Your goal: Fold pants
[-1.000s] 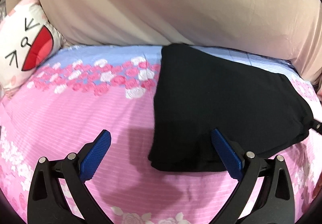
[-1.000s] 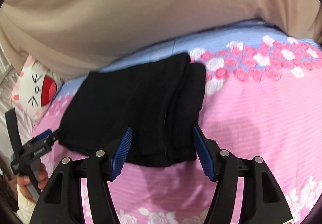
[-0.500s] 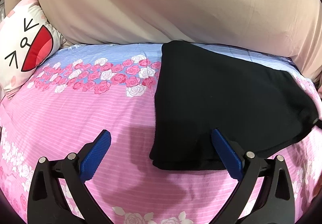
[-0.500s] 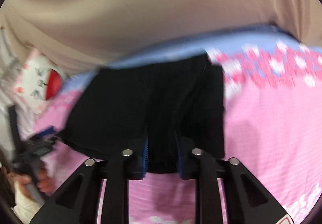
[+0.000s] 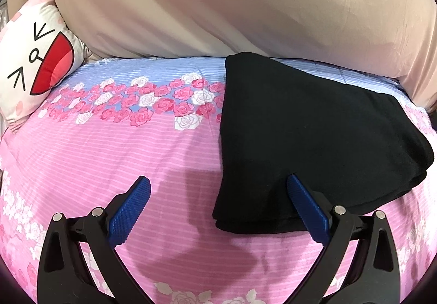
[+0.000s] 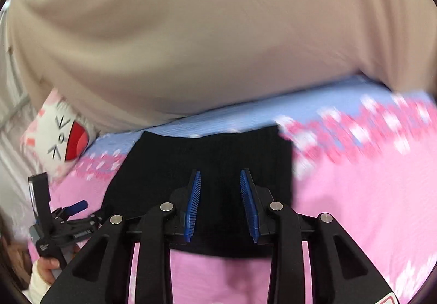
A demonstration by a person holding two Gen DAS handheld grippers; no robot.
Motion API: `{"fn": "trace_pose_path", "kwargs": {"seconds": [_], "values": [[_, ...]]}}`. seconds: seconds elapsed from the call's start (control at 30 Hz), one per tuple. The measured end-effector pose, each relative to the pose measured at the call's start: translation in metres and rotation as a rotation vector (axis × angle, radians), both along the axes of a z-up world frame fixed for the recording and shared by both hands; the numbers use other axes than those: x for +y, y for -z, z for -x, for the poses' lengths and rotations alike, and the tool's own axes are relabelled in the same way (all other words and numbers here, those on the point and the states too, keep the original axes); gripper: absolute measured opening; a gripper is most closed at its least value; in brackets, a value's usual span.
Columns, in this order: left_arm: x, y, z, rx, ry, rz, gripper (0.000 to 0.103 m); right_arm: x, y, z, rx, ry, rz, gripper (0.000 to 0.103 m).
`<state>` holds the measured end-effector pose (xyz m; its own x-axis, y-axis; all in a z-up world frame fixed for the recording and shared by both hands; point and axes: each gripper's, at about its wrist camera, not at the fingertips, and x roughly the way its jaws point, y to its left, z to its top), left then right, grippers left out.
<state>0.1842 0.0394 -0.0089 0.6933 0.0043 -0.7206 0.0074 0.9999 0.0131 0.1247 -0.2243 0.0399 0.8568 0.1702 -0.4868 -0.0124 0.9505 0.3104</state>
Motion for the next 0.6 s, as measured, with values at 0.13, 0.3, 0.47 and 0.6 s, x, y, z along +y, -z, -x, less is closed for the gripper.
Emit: {"fn": "trace_pose_path", "kwargs": {"seconds": [0.13,0.3,0.47,0.6], "values": [[-0.002,0.003,-0.002,0.007,0.010,-0.010,0.098,0.008,0.032,-0.075,0.151,-0.022,0.049,0.019],[0.004,0.004,-0.008,0.028,0.029,0.023,0.098,-0.037,0.050,-0.092,0.146,0.022,-0.065,0.000],[0.023,0.000,-0.010,0.054,-0.001,0.155,0.098,-0.055,0.038,-0.035,0.102,0.096,-0.111,0.025],[0.018,-0.014,0.001,-0.025,-0.037,0.095,0.098,-0.051,0.020,0.013,0.031,0.171,-0.017,0.040]]}}
